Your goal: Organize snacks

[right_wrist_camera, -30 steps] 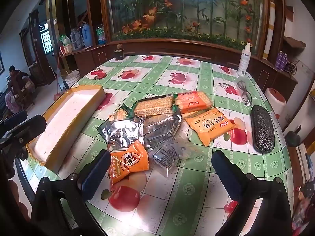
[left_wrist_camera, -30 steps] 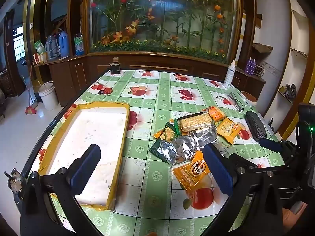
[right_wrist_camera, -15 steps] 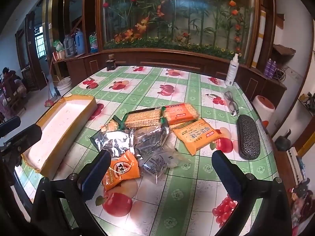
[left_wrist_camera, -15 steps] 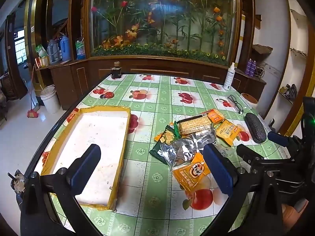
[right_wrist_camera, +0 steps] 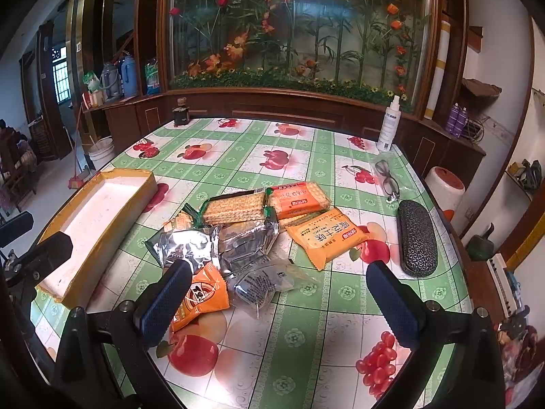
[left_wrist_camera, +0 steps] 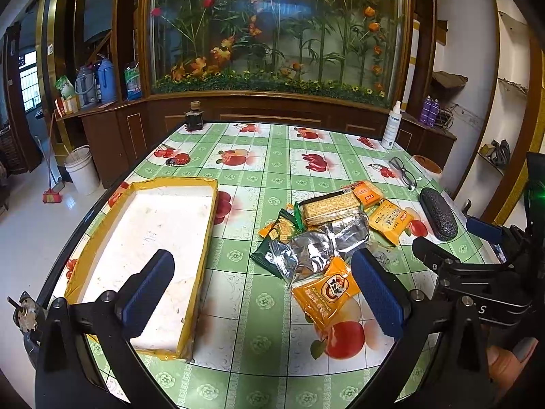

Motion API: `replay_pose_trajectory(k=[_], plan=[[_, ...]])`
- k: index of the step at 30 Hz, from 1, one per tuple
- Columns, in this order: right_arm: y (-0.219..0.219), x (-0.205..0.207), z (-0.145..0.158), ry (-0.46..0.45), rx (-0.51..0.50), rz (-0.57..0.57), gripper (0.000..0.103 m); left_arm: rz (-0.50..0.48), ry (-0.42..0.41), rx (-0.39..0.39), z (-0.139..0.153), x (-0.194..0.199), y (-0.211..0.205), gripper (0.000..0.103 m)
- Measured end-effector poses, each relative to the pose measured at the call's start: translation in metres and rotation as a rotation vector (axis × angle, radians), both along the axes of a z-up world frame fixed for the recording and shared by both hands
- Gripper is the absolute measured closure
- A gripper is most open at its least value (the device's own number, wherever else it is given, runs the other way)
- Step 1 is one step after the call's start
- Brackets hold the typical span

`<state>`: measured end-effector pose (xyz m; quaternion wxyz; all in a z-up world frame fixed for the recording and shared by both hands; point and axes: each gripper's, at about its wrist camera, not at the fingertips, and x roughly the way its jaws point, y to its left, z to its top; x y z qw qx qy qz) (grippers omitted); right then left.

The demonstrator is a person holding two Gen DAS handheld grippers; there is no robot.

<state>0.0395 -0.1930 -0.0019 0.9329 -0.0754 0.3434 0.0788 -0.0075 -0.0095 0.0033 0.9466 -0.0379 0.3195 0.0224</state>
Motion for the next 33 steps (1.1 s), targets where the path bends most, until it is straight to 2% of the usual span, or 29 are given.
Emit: replay_pose_trajectory(k=[33], plan=[[-0.015,0.001,-0.005,0.009,0.011,-0.032,0.0,-0.015,0.017,0.015,-0.009,0.002,-0.011,0.0]])
